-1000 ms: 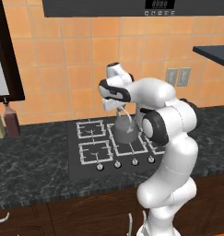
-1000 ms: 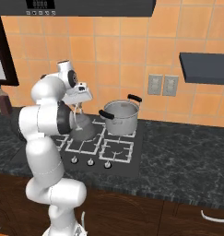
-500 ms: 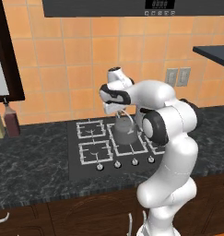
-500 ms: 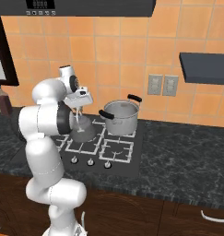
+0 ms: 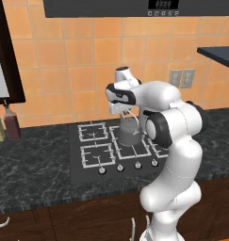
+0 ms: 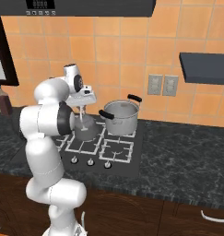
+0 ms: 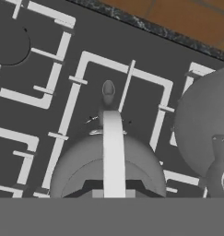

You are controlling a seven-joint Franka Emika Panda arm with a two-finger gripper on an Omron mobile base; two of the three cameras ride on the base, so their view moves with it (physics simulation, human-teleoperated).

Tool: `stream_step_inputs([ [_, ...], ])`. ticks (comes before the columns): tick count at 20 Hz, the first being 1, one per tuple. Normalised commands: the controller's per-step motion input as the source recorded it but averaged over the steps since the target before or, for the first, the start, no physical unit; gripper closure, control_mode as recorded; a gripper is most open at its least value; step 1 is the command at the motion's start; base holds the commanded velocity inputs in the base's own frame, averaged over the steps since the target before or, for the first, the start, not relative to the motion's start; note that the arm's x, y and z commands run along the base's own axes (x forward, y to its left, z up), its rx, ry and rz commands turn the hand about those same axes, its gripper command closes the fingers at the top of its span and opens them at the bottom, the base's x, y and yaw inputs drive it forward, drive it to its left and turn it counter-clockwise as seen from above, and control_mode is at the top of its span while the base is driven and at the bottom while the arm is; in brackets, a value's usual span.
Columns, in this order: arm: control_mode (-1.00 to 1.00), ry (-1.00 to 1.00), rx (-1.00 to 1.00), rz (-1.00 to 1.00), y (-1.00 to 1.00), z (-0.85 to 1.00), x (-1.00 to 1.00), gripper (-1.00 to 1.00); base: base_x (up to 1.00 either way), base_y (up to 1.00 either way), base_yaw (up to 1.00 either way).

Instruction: Pick the kettle from the counter and place it on a stove burner. Then turn the burner on.

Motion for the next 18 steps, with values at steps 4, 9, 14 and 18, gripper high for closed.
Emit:
stream_step_inputs([
  [4,-1.00,0.00,0.01,0.00,-0.08,-0.04,0.00,1.00,0.00,0.00,0.00],
  [9,-1.00,0.00,0.00,0.00,0.00,-0.01,0.00,-1.00,0.00,0.00,0.00],
  [14,-1.00,0.00,0.00,0.00,0.00,0.00,0.00,-1.00,0.00,0.00,0.00],
  [18,-1.00,0.00,0.00,0.00,0.00,0.00,-0.01,-1.00,0.00,0.00,0.00],
])
